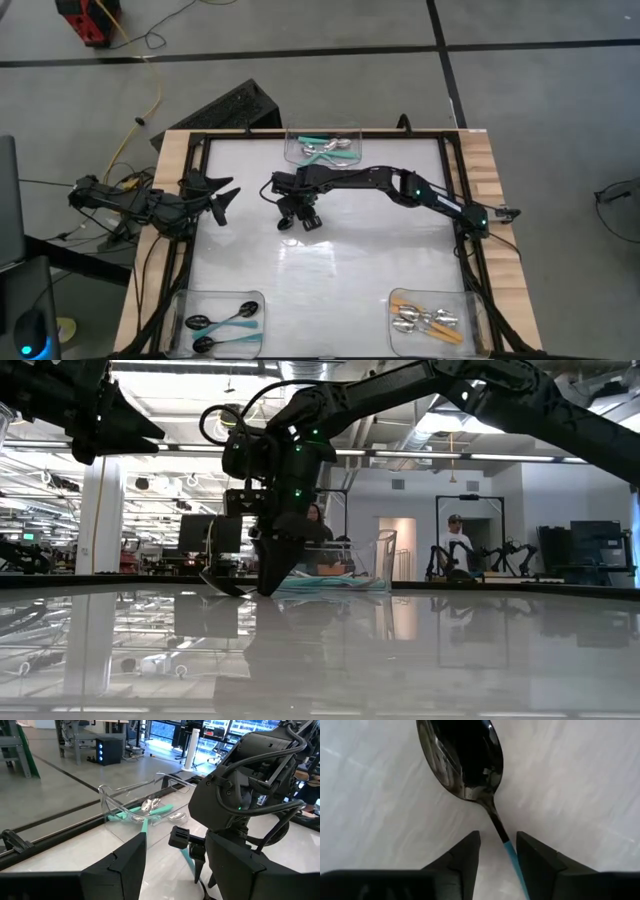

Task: Sort silverware by color (type)
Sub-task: Put the black spoon into the bottom left transparent bin

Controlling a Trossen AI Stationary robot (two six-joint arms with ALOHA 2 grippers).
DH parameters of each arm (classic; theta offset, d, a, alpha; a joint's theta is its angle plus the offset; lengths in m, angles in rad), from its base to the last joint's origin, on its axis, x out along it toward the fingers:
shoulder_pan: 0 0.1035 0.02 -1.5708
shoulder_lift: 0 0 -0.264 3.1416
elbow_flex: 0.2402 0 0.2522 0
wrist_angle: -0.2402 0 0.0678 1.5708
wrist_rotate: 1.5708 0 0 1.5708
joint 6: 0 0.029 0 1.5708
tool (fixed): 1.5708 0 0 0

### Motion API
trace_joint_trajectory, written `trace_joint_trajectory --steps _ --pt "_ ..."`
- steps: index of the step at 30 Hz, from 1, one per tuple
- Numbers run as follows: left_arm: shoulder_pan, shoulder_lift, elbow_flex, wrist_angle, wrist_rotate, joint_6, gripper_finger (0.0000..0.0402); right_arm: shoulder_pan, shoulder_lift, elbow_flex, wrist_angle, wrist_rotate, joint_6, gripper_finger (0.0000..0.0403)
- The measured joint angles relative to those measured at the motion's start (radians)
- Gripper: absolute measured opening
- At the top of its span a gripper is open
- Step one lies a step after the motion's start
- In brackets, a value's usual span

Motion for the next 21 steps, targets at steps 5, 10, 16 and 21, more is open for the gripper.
trace_joint_trajectory --steps 5,10,16,21 --pt "0.000 0.000 0.000 0.000 0.000 0.000 0.0190 0.009 0.000 -0.001 -0.006 0.000 0.036 0.0148" --pt "0.000 0.000 0.000 0.000 0.000 -0.001 0.0190 0.035 0.000 -0.002 -0.014 0.027 0.049 0.0142" --pt "0.000 0.000 0.000 0.000 0.000 -0.001 0.0190 0.049 -0.001 -0.003 -0.023 0.084 0.057 0.0104" --pt "0.000 0.000 0.000 0.000 0.000 -0.003 0.0190 0.049 -0.001 -0.003 -0.020 0.084 0.105 0.0052"
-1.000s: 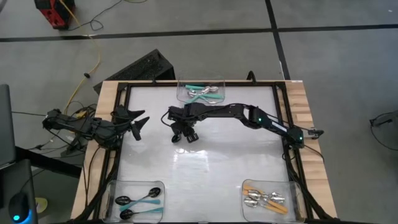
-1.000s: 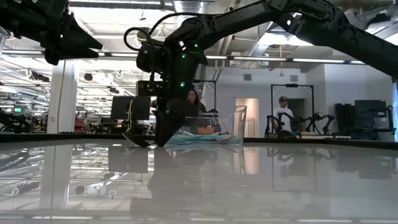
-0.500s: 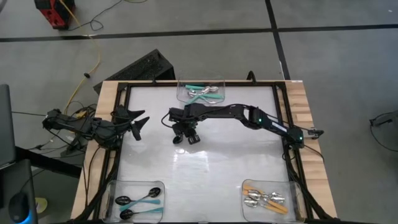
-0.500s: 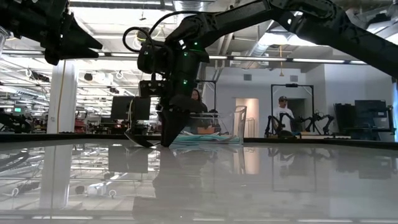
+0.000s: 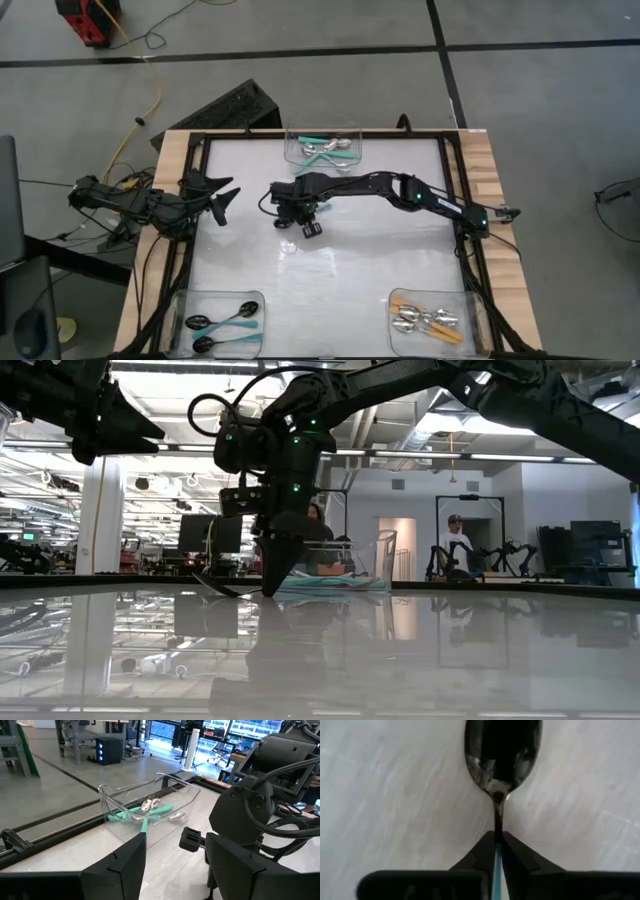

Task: Sort silverware by color (type)
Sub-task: Put the black spoon into the bottom left transparent bin

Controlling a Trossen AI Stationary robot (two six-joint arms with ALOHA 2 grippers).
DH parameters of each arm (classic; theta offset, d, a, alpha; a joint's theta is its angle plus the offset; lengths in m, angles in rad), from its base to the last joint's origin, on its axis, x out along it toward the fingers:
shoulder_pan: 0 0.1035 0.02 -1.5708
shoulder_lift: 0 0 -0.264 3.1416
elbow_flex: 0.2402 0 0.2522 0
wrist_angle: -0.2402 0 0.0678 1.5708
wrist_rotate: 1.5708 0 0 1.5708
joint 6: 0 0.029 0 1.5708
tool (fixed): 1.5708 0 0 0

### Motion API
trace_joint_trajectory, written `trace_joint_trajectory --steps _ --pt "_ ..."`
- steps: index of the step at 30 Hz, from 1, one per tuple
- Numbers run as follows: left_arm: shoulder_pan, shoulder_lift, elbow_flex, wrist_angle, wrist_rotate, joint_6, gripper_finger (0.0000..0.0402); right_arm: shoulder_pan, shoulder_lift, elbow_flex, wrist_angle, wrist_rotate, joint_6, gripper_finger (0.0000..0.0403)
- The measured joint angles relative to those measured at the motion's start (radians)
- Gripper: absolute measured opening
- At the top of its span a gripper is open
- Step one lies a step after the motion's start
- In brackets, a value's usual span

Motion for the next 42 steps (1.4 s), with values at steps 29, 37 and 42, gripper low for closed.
trace_joint_trajectory --steps 29,37,42 --pt "0.000 0.000 0.000 0.000 0.008 -0.014 0.0190 0.060 -0.124 -0.003 0.111 0.068 0.239 0.0026" --pt "0.000 0.000 0.000 -0.002 0.008 -0.017 0.0190 0.064 -0.210 -0.004 0.065 0.077 0.260 0.0026" --pt "0.000 0.000 0.000 -0.005 0.008 -0.017 0.0190 0.062 -0.290 -0.001 -0.014 0.097 0.276 0.0026"
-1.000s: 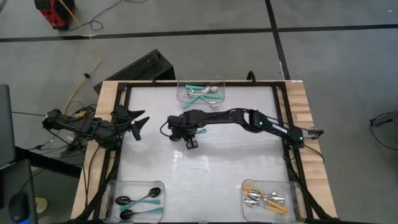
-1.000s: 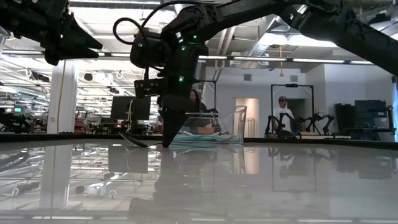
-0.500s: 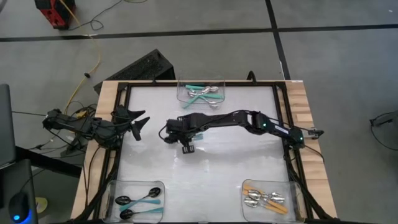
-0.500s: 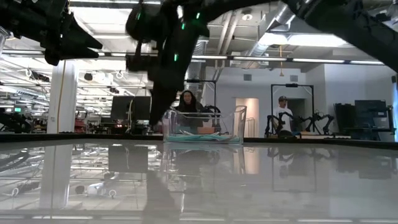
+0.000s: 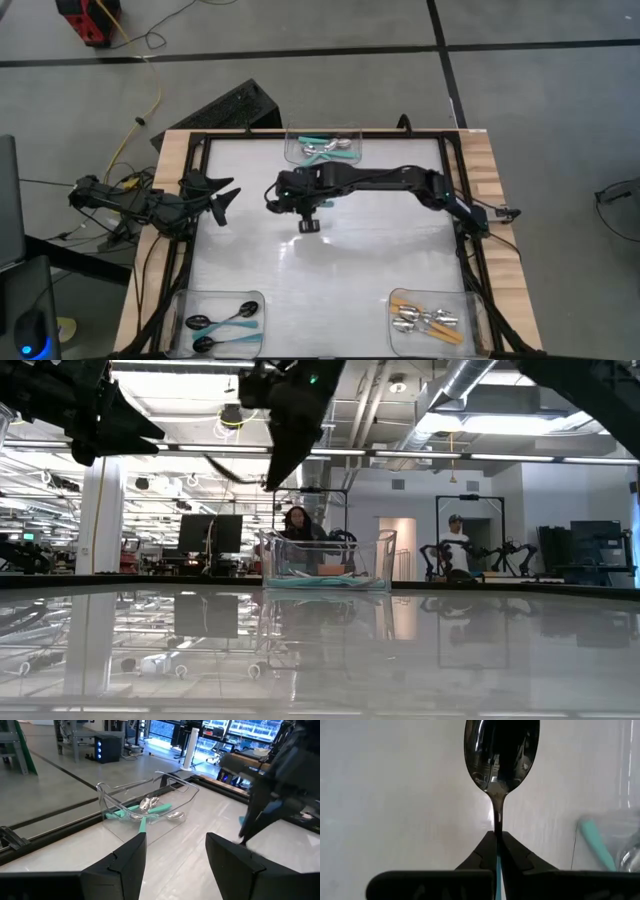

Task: Sort silverware by color (type)
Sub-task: Put the black spoon into the bottom left transparent bin

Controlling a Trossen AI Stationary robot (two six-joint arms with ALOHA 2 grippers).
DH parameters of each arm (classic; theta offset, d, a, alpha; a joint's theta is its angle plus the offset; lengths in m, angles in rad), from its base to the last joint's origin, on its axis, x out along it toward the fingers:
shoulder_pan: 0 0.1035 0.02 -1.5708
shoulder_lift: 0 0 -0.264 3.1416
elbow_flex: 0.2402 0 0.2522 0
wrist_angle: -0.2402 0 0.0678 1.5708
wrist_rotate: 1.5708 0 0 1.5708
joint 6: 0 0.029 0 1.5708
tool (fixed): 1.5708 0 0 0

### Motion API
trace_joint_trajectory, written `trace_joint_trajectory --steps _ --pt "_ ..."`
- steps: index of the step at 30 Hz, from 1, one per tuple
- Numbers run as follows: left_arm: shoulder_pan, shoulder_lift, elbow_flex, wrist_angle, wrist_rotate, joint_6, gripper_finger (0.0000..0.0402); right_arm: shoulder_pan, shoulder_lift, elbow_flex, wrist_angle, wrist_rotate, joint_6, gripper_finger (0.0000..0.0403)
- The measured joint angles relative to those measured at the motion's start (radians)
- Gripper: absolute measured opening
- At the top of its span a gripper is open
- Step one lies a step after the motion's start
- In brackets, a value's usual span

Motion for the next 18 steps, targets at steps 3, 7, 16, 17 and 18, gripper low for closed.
trace_joint_trajectory --steps 3,7,16,17,18 --pt "0.000 0.000 0.000 0.000 0.000 0.000 0.0190 0.001 -0.038 -0.001 -0.038 0.001 0.008 0.0026" --pt "0.000 0.000 0.000 0.000 0.000 0.000 0.0190 0.003 -0.112 0.000 -0.106 0.028 0.011 0.0026" --pt "0.000 0.000 0.000 -0.003 0.000 0.000 0.0190 0.006 -0.254 0.001 -0.227 0.049 0.065 0.0026" --pt "0.000 0.000 0.000 -0.004 0.000 0.000 0.0190 0.010 -0.274 0.001 -0.241 0.050 0.069 0.0026" --pt "0.000 0.000 0.000 -0.005 0.000 0.000 0.0190 0.011 -0.292 0.001 -0.257 0.052 0.074 0.0026"
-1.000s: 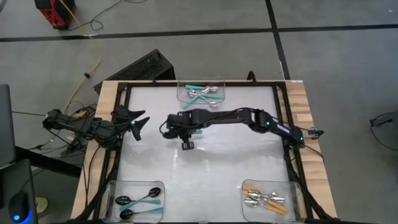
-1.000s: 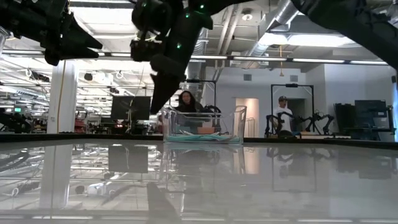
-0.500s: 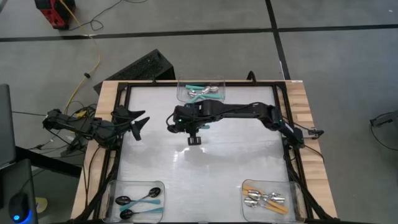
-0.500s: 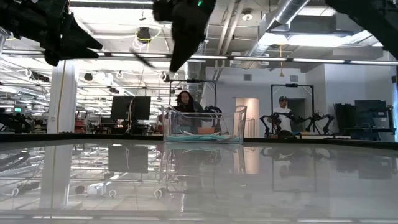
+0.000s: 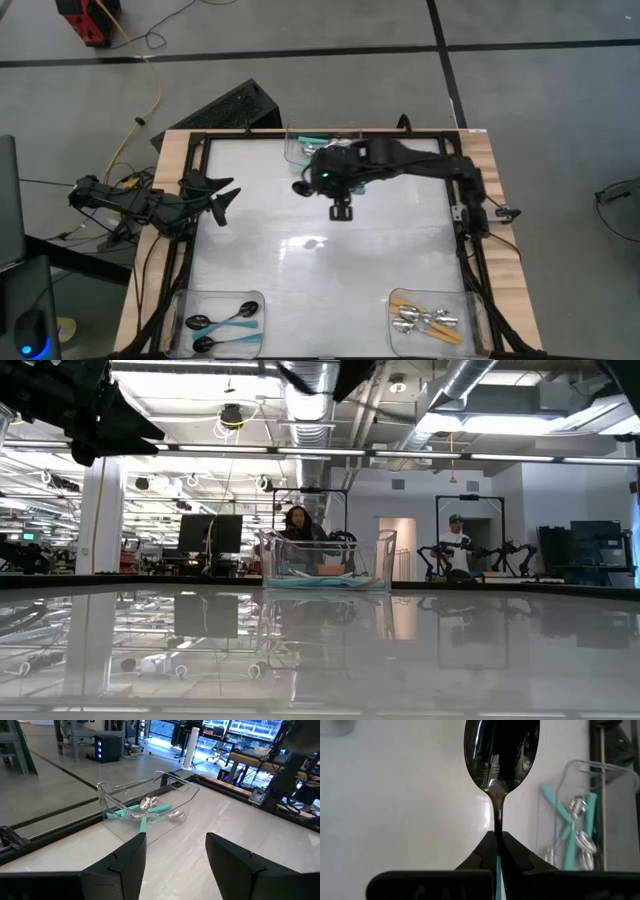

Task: Sort silverware by color (type)
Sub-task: Put the black spoon into the bottom left transparent bin

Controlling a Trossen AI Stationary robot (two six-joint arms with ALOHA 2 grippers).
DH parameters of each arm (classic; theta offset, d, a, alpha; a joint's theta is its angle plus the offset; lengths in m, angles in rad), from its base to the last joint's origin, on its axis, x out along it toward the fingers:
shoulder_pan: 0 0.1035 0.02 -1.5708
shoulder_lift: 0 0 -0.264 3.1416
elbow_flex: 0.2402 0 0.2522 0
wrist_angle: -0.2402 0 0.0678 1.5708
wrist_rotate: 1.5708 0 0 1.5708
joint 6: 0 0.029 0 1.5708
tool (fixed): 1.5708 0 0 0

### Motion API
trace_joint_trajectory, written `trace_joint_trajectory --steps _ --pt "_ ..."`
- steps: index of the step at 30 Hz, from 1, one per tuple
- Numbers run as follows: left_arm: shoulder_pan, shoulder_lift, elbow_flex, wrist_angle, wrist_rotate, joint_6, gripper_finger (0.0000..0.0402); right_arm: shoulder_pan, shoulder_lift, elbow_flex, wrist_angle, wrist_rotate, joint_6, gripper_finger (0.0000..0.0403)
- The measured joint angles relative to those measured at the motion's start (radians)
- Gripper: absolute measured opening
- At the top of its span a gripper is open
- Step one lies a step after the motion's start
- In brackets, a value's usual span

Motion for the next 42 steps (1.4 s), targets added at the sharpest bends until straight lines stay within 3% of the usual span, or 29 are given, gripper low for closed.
trace_joint_trajectory --steps 9,14,19,24,29,35,42 --pt "0.000 0.000 0.000 0.001 0.000 0.000 0.0190 0.044 -0.188 0.000 -0.097 0.033 0.066 0.0026" --pt "0.000 0.000 0.000 0.002 -0.006 -0.007 0.0190 0.087 -0.305 -0.054 -0.129 0.116 0.115 0.0026" --pt "0.000 0.000 0.000 0.002 -0.006 -0.009 0.0190 0.138 -0.503 -0.314 -0.098 0.215 0.232 0.0026" --pt "0.000 0.000 0.000 0.006 -0.010 -0.009 0.0190 0.191 -0.716 -0.650 0.120 0.256 0.348 0.0025" --pt "0.000 0.000 0.000 0.006 -0.012 -0.011 0.0190 0.230 -0.847 -0.906 0.267 0.277 0.438 0.0025" --pt "0.000 0.000 0.000 0.005 -0.010 -0.012 0.0190 0.289 -0.931 -1.177 0.437 0.341 0.530 0.0025" --pt "0.000 0.000 0.000 0.003 -0.009 -0.011 0.0190 0.363 -0.935 -1.388 0.675 0.374 0.565 0.0025"
